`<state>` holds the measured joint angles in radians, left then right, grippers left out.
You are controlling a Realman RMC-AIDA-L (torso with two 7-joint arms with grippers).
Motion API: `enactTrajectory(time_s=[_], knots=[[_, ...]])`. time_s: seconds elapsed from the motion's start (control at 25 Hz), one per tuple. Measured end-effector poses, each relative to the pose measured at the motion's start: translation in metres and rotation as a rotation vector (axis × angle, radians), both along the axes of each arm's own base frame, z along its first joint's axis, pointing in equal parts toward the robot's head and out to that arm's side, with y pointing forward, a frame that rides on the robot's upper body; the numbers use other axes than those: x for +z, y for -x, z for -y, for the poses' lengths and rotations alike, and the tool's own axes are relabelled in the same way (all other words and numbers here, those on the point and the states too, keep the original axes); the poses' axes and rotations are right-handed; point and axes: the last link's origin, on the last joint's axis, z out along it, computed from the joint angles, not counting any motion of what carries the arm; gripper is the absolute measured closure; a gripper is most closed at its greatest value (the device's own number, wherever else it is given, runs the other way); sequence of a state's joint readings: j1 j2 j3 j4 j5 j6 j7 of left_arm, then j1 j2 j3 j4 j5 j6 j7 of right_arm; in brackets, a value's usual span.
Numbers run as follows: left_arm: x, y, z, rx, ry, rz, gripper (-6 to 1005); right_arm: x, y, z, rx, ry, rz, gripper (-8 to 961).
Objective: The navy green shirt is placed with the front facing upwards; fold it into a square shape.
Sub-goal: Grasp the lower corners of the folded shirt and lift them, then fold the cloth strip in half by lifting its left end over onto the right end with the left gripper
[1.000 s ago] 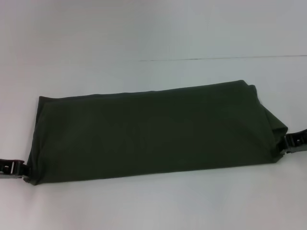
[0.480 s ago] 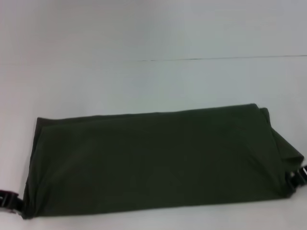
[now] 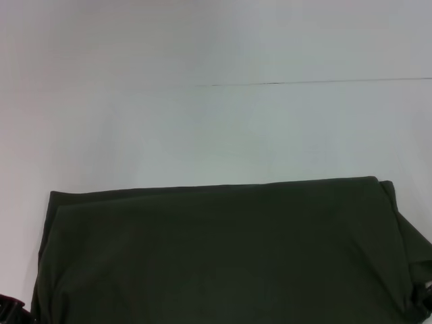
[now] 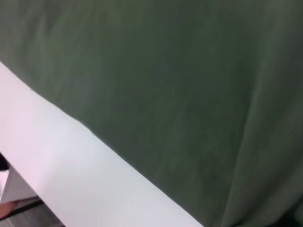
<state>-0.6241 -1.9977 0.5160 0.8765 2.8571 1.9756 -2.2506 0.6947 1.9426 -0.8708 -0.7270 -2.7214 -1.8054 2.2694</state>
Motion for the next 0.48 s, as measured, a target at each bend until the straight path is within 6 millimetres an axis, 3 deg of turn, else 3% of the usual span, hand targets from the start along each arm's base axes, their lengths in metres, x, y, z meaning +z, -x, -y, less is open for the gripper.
enactTrajectory(time_s=[0.48], knots=[[0.0036, 0.004, -0.0074, 0.051, -0.076, -0.022, 958, 0.0007, 0.0015, -0.0039, -0.014, -0.029, 0.004, 852]])
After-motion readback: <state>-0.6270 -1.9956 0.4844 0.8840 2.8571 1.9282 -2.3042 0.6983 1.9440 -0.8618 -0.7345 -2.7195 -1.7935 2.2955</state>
